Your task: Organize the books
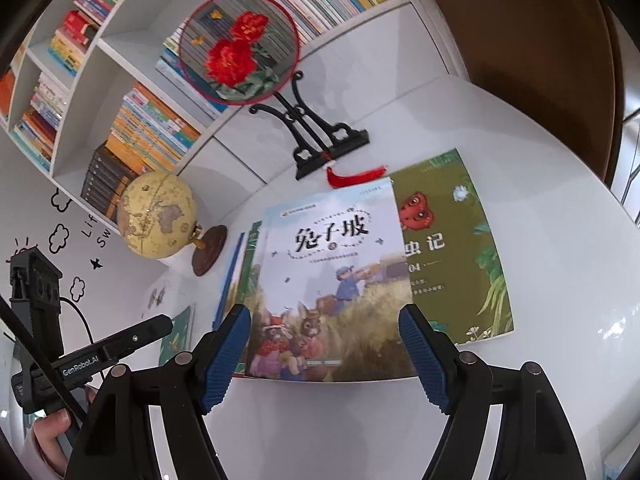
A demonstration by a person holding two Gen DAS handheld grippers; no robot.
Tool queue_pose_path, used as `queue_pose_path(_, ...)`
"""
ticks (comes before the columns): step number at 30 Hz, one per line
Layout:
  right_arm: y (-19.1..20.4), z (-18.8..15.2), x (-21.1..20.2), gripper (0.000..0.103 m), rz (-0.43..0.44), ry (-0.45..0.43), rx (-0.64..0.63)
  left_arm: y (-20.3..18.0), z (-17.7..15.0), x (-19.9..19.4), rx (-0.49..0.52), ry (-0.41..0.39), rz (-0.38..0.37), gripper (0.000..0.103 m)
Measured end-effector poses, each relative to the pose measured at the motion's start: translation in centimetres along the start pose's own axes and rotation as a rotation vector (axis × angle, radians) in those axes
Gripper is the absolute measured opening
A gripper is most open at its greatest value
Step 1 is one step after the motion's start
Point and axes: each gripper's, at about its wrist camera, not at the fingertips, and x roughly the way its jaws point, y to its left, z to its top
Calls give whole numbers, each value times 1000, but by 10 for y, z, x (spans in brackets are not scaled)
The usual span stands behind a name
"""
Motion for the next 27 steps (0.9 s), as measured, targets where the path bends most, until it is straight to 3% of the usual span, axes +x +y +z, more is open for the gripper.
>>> queue_pose_path(9, -21, 2, 26, 75, -4, 60, 28, -6, 6, 38, -1, 68, -37, 32)
queue_pose_path(18, -59, -9, 61, 75, 41, 143, 149, -12, 12, 79, -1, 132, -84, 32)
queue_pose_path(24, -65, -8, 66, 75, 82, 123, 157, -9, 18, 89, 0, 122, -79, 32)
queue_pose_path(27, -67, -6, 69, 82, 108, 122, 171, -4, 20, 94, -12, 133, -94, 41)
